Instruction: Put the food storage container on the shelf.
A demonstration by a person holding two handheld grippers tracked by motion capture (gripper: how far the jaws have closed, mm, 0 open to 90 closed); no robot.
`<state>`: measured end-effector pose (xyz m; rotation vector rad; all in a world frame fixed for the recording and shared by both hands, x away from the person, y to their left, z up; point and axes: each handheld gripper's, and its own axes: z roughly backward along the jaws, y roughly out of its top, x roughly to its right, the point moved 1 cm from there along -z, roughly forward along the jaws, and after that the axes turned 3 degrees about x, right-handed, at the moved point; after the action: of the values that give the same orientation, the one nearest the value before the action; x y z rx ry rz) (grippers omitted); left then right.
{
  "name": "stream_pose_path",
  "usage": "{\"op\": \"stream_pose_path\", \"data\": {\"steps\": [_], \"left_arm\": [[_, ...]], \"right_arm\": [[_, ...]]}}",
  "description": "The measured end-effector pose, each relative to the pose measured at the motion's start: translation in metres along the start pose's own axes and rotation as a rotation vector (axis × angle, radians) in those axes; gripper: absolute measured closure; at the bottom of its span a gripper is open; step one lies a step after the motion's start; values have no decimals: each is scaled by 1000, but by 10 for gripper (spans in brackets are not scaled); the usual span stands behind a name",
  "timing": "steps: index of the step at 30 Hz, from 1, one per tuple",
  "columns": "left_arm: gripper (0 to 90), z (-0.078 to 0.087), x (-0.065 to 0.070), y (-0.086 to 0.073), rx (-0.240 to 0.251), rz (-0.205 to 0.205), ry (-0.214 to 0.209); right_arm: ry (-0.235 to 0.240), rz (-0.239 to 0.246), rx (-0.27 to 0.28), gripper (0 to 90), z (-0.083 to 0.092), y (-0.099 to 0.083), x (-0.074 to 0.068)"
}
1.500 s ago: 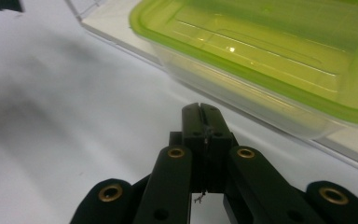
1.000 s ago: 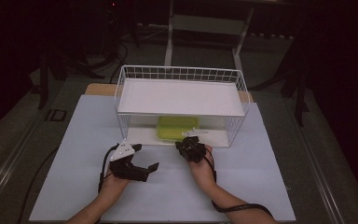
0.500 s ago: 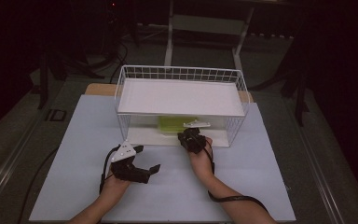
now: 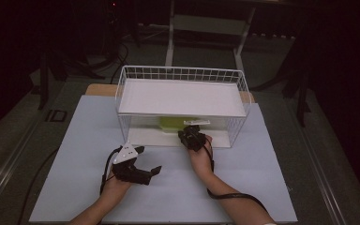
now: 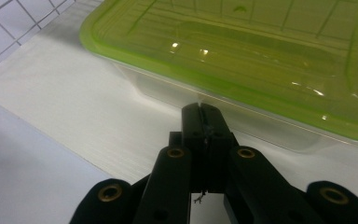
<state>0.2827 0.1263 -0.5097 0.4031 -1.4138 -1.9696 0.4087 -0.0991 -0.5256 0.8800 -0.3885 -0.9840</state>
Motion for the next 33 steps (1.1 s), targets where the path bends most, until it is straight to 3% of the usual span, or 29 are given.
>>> {"op": "stream_pose_path", "data": {"steps": [4,9,14,19,23,29,33], "left_arm": [[14,-1,-1,-1,-1,9,-6],[14,0,-1,1,6,6,-7],[14,0,-3,2,20,16,-22],[14,-1,-3,3,21,18,-32],[14,-1,-2,4,30,26,-55],[14,0,3,10,50,3,-86],[14,3,8,17,67,-16,-120]], "right_arm": [[21,-19,1,882,4,0,-4],[50,15,36,837,13,-2,-6],[74,2,45,740,25,-5,-10],[110,38,68,663,39,-8,-14],[185,60,74,468,50,-10,-16],[214,48,82,294,69,-18,-18],[273,41,82,179,85,-21,-18]]}}
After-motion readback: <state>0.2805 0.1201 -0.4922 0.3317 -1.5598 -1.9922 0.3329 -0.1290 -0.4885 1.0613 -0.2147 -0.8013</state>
